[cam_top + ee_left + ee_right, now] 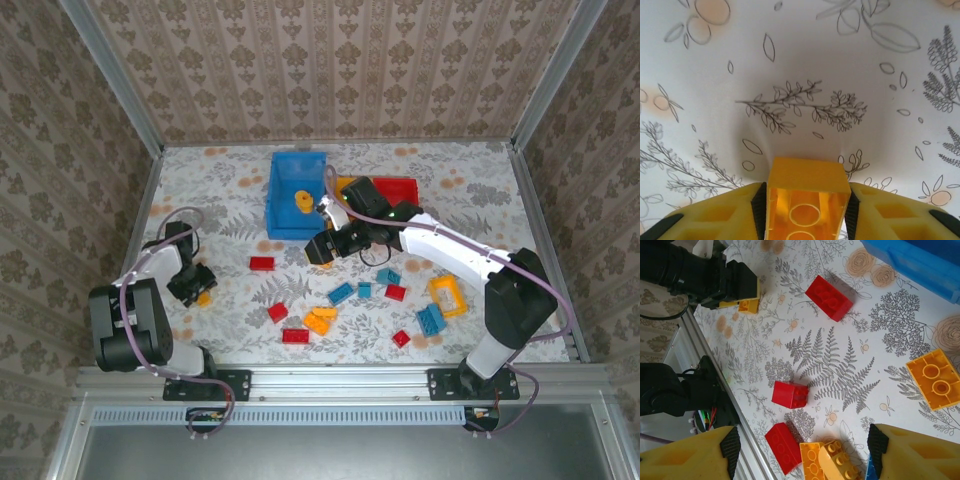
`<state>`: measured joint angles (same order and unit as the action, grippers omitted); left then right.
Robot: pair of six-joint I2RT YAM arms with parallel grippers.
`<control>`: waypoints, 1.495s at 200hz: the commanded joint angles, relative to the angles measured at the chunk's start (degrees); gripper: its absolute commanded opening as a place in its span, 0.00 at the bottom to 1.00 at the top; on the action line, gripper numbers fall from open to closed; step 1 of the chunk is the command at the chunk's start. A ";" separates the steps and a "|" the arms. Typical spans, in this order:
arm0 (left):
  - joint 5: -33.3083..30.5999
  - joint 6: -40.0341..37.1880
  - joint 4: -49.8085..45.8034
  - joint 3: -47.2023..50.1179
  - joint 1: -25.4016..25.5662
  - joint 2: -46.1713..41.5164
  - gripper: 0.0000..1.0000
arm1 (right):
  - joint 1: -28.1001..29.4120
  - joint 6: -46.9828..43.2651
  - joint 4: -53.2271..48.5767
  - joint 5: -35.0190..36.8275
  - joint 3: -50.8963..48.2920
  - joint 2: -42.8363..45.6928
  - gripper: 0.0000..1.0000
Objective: Sort the legos into containers by color
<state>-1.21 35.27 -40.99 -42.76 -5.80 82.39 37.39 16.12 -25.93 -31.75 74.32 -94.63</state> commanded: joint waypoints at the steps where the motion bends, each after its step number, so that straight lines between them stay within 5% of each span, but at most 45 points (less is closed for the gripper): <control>1: 1.19 0.01 -0.27 1.01 1.58 -2.28 0.37 | -0.03 1.26 -1.01 1.48 1.79 0.18 0.70; 25: 0.39 1.47 -1.54 -0.27 5.13 -5.57 0.23 | -0.42 2.20 -0.28 7.17 1.05 3.29 0.69; 69: -4.49 4.05 -7.55 -12.71 16.54 -9.63 0.21 | -6.06 8.58 4.64 17.06 -3.04 11.65 0.68; 139: -11.20 -2.08 -11.34 -50.07 35.92 13.04 0.22 | -11.32 12.13 3.83 23.76 -0.31 11.69 0.68; 198: -10.08 -3.55 -16.39 -69.95 36.96 35.93 0.23 | -12.42 11.35 0.90 24.41 0.18 13.71 0.68; 277: -4.81 -0.85 -12.72 -69.06 36.66 43.78 0.33 | -13.36 12.35 -1.60 25.77 -4.36 17.91 0.68; 299: -4.06 -0.04 -12.25 -67.47 36.57 43.29 0.46 | -13.82 12.68 -3.01 26.35 -4.37 17.84 0.69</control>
<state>-6.74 33.56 -53.19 -111.70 31.35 126.39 24.27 27.59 -25.93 -7.31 70.81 -77.78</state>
